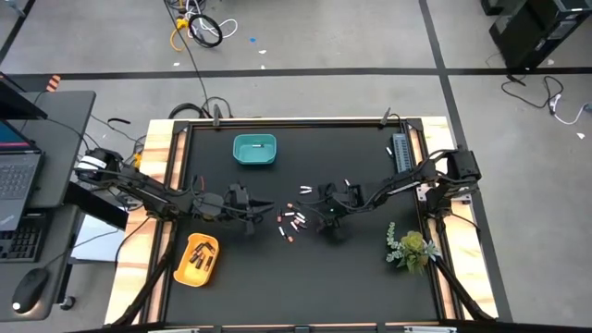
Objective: Sort batteries
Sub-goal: Put the black battery into the yellow bin
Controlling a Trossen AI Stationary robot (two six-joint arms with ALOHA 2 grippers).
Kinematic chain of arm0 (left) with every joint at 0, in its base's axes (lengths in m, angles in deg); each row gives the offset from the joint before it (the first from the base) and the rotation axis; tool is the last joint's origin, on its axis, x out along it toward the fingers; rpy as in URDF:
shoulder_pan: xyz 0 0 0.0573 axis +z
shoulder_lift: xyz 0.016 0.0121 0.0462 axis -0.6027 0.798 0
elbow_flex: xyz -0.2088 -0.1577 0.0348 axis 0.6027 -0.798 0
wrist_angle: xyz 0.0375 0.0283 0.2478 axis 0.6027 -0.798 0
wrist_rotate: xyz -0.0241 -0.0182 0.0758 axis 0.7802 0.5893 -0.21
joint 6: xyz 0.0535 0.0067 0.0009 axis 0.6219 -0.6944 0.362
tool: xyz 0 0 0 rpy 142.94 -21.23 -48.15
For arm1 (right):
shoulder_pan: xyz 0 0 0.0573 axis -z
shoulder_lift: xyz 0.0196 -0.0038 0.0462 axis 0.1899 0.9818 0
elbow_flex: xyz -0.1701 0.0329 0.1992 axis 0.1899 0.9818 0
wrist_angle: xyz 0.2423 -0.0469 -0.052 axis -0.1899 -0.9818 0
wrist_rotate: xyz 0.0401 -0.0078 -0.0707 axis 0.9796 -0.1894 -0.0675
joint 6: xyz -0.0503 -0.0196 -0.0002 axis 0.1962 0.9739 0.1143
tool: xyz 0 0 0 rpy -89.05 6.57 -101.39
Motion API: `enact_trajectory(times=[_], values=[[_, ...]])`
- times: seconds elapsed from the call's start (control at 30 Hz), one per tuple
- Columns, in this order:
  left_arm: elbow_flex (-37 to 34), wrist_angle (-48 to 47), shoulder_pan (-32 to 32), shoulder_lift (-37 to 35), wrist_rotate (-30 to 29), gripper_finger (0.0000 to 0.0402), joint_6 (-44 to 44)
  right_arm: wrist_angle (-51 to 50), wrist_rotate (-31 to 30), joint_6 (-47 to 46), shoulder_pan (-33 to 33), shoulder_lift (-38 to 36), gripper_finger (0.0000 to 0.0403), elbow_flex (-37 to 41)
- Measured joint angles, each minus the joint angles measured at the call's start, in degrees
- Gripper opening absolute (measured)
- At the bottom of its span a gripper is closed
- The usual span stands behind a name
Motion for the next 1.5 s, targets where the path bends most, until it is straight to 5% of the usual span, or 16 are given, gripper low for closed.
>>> enact_trajectory(times=[0.23,0.4,0.5,0.63,0.83,1.07,1.5], values=[[0.0,0.2,0.0,0.0,-4.2,0.0128,-2.4,0.5,-6.0,-4.7,0.1,-0.6,0.0001,0.0],[0.0,0.0,-0.2,0.0,-0.7,0.0146,-7.7,-11.4,-5.0,-13.6,-0.9,-9.1,0.0024,0.7],[0.0,-1.7,-1.6,0.0,0.8,0.0147,-9.7,-14.8,0.3,-20.8,-9.7,-17.0,0.0037,1.9],[0.0,-2.2,-3.6,0.0,1.0,0.0147,-10.0,-13.2,-2.1,-32.0,-26.5,-21.5,0.0031,4.9],[0.0,-1.2,-3.9,0.0,-0.4,0.0147,-10.0,-8.3,-9.5,-45.7,-38.4,-14.5,0.0003,5.8],[1.0,-1.0,-4.4,0.0,0.4,0.0147,-10.6,-2.1,-10.8,-51.2,-40.5,-4.1,0.0004,5.1],[2.9,-3.0,-5.4,0.0,0.0,0.0147,-10.4,-3.1,-17.5,-46.4,-39.2,-11.5,0.0001,5.7]])
